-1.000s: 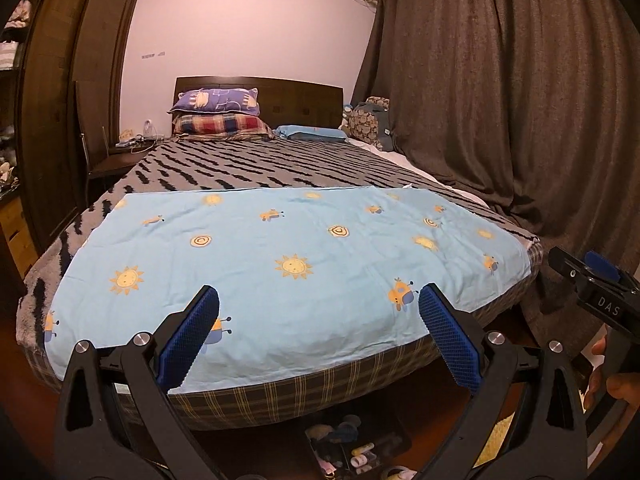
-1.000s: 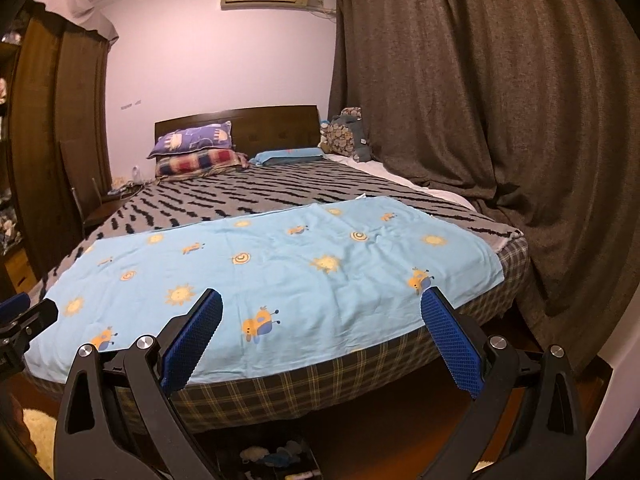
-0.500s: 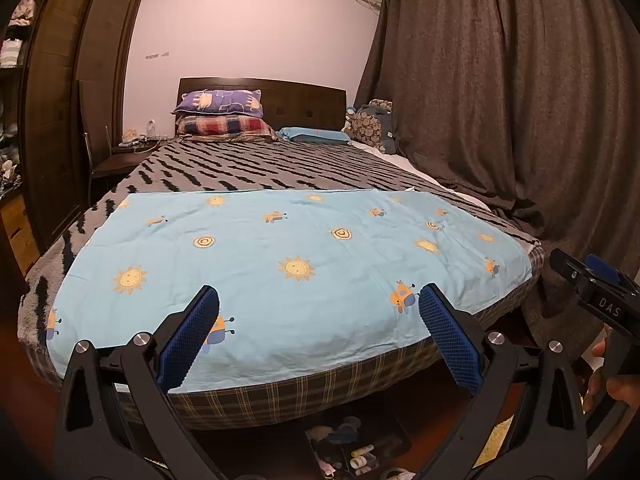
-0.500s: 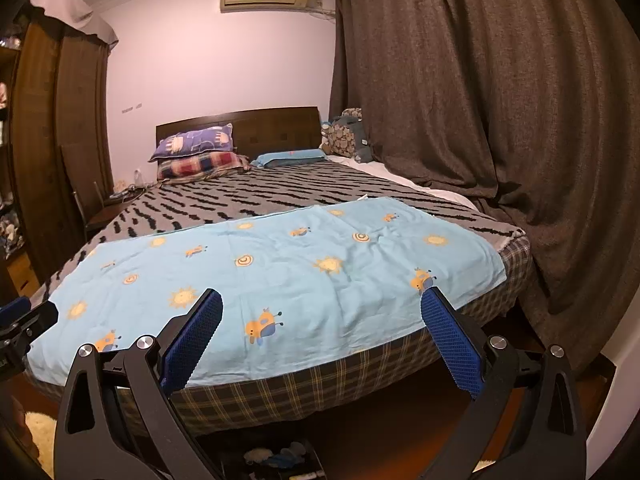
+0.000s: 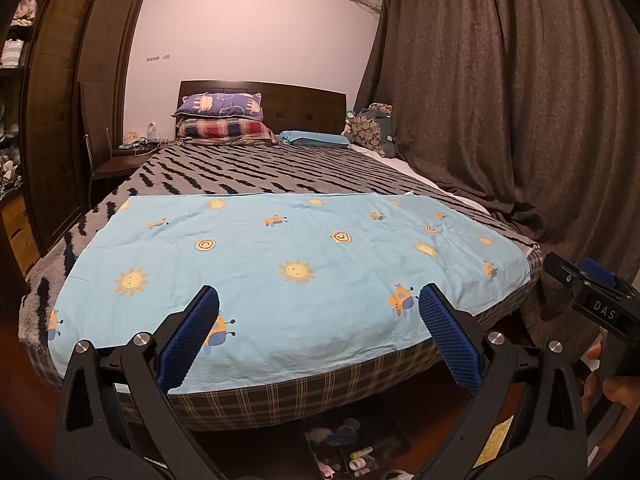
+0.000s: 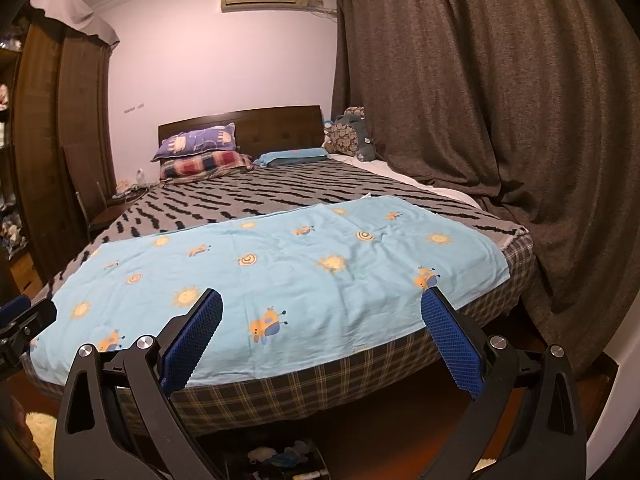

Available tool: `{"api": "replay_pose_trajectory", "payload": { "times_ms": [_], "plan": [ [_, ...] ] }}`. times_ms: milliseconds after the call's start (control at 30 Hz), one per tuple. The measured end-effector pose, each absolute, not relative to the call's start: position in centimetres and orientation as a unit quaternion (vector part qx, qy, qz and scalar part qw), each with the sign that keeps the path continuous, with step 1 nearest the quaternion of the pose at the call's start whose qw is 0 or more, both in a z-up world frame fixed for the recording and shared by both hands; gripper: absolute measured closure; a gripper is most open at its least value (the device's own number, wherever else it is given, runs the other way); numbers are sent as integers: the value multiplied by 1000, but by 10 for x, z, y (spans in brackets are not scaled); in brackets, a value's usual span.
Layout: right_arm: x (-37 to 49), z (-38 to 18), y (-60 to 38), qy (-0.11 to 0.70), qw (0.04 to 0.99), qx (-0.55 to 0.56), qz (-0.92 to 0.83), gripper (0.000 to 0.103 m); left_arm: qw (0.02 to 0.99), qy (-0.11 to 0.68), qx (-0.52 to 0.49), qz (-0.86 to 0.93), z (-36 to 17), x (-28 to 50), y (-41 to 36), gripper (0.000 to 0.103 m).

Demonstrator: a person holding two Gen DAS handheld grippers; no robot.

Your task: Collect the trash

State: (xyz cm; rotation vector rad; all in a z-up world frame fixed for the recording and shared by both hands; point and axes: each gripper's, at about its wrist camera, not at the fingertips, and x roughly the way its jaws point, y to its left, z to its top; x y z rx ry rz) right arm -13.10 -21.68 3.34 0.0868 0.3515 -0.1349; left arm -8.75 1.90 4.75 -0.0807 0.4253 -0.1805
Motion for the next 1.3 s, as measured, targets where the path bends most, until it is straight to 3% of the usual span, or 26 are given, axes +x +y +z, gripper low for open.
{"api": "replay_pose_trajectory", "payload": {
  "times_ms": [1300],
  "plan": [
    [-128,38,-205,169,984,36,-49,3,975,205,-40,-80,54,-91,22,8]
  ]
}}
